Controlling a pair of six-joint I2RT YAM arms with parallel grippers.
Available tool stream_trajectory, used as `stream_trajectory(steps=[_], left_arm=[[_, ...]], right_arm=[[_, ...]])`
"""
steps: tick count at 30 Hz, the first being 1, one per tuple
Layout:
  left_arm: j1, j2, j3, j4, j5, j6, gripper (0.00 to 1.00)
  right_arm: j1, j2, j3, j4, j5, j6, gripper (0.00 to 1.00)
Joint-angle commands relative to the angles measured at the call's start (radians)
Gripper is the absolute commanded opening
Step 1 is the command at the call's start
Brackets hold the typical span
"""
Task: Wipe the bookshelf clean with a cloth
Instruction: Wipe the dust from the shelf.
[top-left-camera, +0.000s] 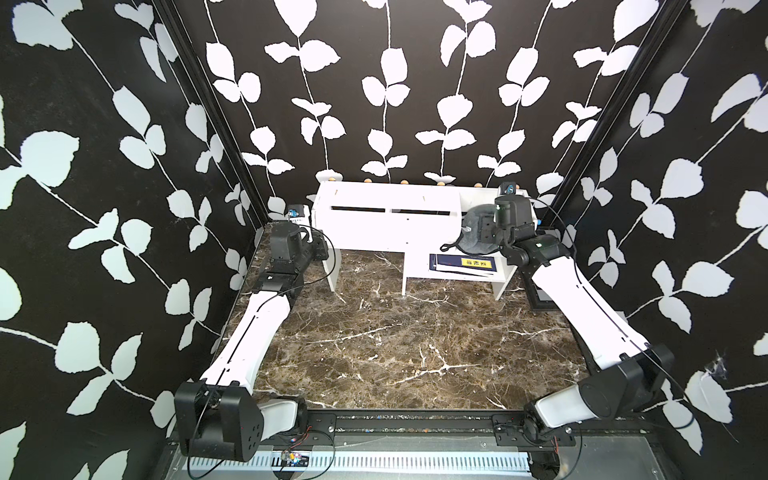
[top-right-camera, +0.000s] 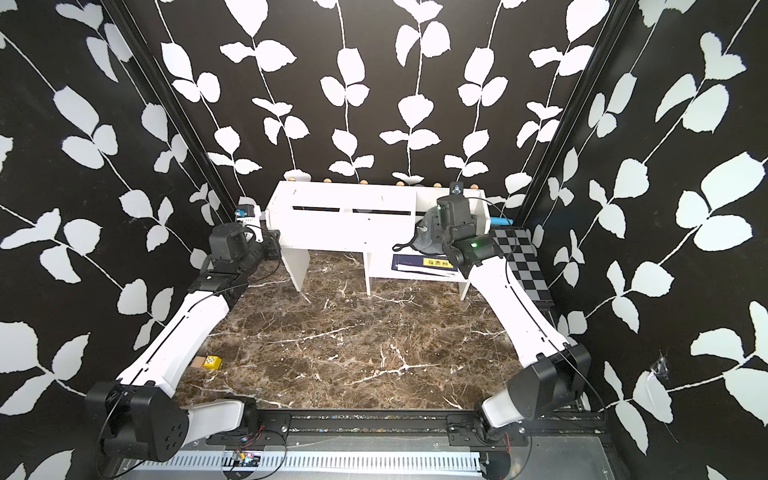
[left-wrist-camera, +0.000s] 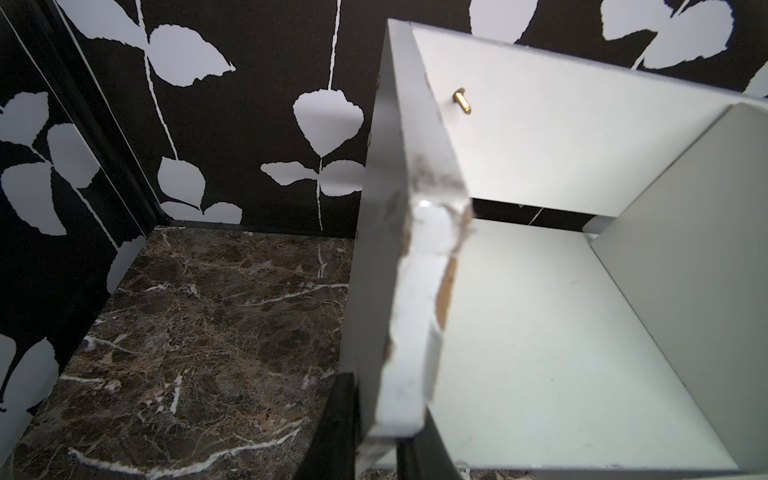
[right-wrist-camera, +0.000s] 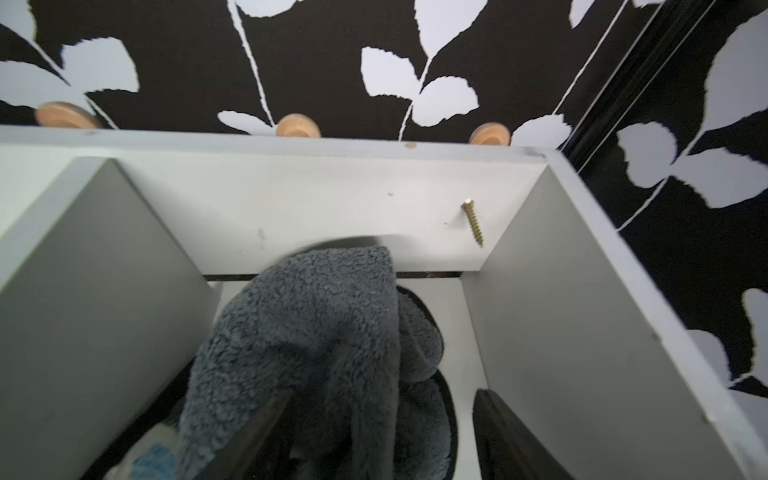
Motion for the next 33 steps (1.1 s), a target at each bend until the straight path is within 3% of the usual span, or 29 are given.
stream_trajectory(steps=[1,4,7,14,17,19,25,30,33], left_arm=[[-0.019,-0.038,-0.005,0.031,0.083,-0.088,0.0],[-0.02,-0.038,-0.005,0.031,0.081,-0.086,0.0],[-0.019,-0.04,-0.005,0.029,0.077,-0.084,0.0],[-0.019,-0.04,-0.007,0.029,0.08,-0.083,0.0],[-0.019,-0.04,-0.007,0.028,0.077,-0.083,0.0],[-0.019,-0.04,-0.004,0.028,0.077,-0.081,0.0],[-0.019,-0.038,-0.006,0.028,0.076,-0.083,0.0],[-0.019,-0.037,-0.007,0.028,0.074,-0.082,0.0],[-0.019,-0.039,-0.006,0.026,0.073,-0.08,0.0]], right_arm=[[0.004,-0.007,-0.04,0.034,-0.127,0.086,0.7],[0.004,0.024,-0.057,0.029,-0.123,0.114,0.67],[0.003,0.055,-0.062,0.008,-0.076,0.125,0.56],[-0.026,0.112,0.031,-0.094,0.13,0.081,0.0],[-0.043,0.117,0.065,-0.115,0.22,0.067,0.0],[-0.065,0.116,0.074,-0.116,0.2,0.072,0.0],[-0.06,0.113,0.017,0.025,-0.209,0.048,0.0],[-0.012,0.113,0.001,0.096,-0.337,0.018,0.0],[-0.005,0.114,0.01,0.082,-0.303,0.016,0.0]])
